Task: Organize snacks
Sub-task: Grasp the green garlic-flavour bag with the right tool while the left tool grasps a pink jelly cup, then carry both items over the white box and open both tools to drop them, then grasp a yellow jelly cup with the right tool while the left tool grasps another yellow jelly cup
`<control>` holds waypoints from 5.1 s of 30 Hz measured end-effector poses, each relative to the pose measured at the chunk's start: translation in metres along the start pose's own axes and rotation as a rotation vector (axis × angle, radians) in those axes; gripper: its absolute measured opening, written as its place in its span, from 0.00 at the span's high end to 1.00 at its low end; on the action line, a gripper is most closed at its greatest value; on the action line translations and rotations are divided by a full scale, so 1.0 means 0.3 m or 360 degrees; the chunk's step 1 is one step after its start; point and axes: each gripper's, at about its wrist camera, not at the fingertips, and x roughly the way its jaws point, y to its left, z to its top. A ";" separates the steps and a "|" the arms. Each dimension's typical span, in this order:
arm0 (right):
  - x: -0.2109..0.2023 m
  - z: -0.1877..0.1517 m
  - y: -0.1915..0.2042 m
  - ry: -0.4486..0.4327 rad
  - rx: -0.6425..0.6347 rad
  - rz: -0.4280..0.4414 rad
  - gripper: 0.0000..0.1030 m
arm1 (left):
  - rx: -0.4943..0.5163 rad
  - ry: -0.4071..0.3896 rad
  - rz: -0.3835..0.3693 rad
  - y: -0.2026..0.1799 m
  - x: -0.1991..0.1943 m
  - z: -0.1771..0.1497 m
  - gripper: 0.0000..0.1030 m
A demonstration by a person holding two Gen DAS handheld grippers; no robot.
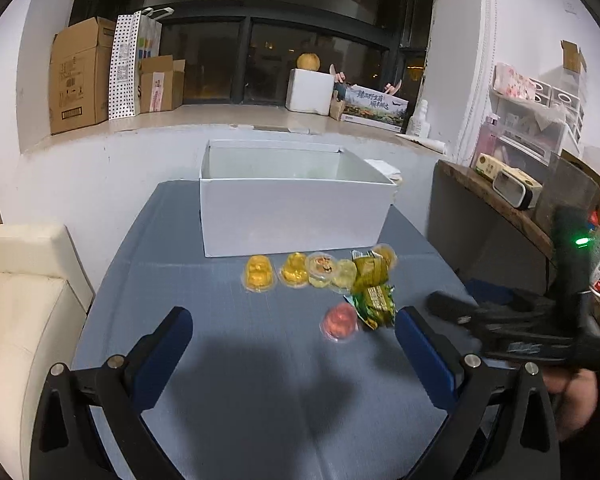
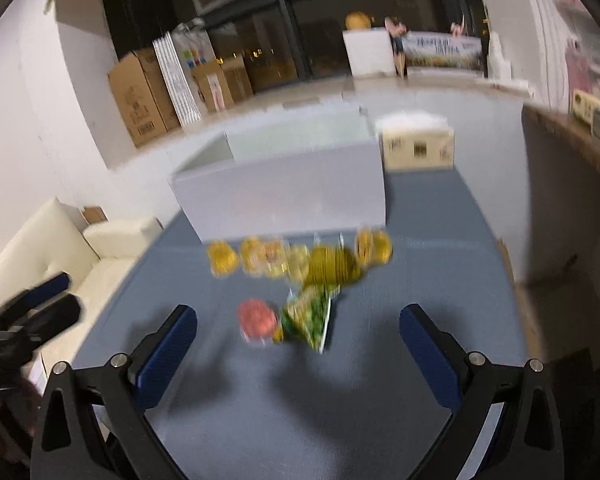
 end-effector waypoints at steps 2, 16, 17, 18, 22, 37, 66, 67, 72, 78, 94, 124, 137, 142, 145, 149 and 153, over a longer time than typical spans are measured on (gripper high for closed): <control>0.059 -0.008 0.003 0.0038 -0.0017 -0.0032 0.00 | 0.0010 0.0005 -0.0001 -0.005 -0.007 -0.008 0.00; 0.327 -0.001 -0.008 0.0250 0.0013 -0.0103 0.54 | 0.0031 0.0073 -0.0010 -0.014 0.047 -0.046 0.00; 0.324 -0.003 -0.007 0.0248 0.0008 -0.0099 0.54 | 0.0026 0.0077 -0.0006 -0.014 0.052 -0.048 0.00; 0.316 -0.006 -0.003 0.0239 -0.0012 -0.0110 0.55 | 0.0023 0.0081 -0.0007 -0.014 0.057 -0.051 0.00; 0.259 0.005 0.000 0.0205 0.0002 -0.0068 0.55 | 0.0041 0.0096 -0.0007 -0.025 0.089 -0.051 0.00; -0.169 -0.005 -0.093 -0.0119 0.0129 -0.0032 0.54 | 0.0160 0.0319 0.0086 -0.167 0.469 -0.035 0.00; -0.088 0.084 -0.026 -0.0119 0.0093 0.0096 0.55 | 0.0087 0.0105 -0.0136 -0.031 0.254 0.139 0.65; -0.081 0.110 -0.017 -0.0132 0.0083 0.0109 0.55 | 0.0093 0.0078 -0.0121 -0.019 0.247 0.171 0.65; -0.010 0.314 0.032 -0.0212 0.0025 0.0184 0.54 | 0.0108 -0.0037 -0.0065 0.050 0.266 0.377 0.65; 0.149 0.546 0.046 -0.0210 -0.0004 0.0160 0.54 | 0.0130 -0.0032 -0.0021 0.111 0.410 0.567 0.65; 0.362 0.641 -0.060 -0.0045 0.0134 0.0052 0.04 | 0.0078 0.0172 0.0065 0.193 0.665 0.539 0.00; 0.076 0.066 -0.184 -0.0025 0.0327 -0.0029 0.00 | 0.0043 0.0003 -0.0094 -0.007 0.099 0.005 0.00; 0.417 0.202 -0.311 0.0227 0.0390 -0.0052 0.38 | 0.0050 0.0089 -0.0046 0.015 0.142 -0.043 0.00; 0.427 0.190 -0.312 0.0223 0.0376 0.0019 0.67 | 0.0019 0.0119 -0.0018 0.045 0.175 -0.041 0.00; 0.413 0.185 -0.299 0.0223 0.0335 0.0010 0.67 | -0.0002 0.0132 -0.0005 0.058 0.205 -0.036 0.00; 0.371 0.182 -0.291 0.0190 0.0311 0.0003 0.67 | 0.0043 0.0150 0.0025 0.065 0.253 -0.017 0.00; 0.263 0.180 -0.253 0.0104 0.0276 0.0018 0.67 | 0.0148 0.0199 0.0109 0.078 0.353 0.034 0.00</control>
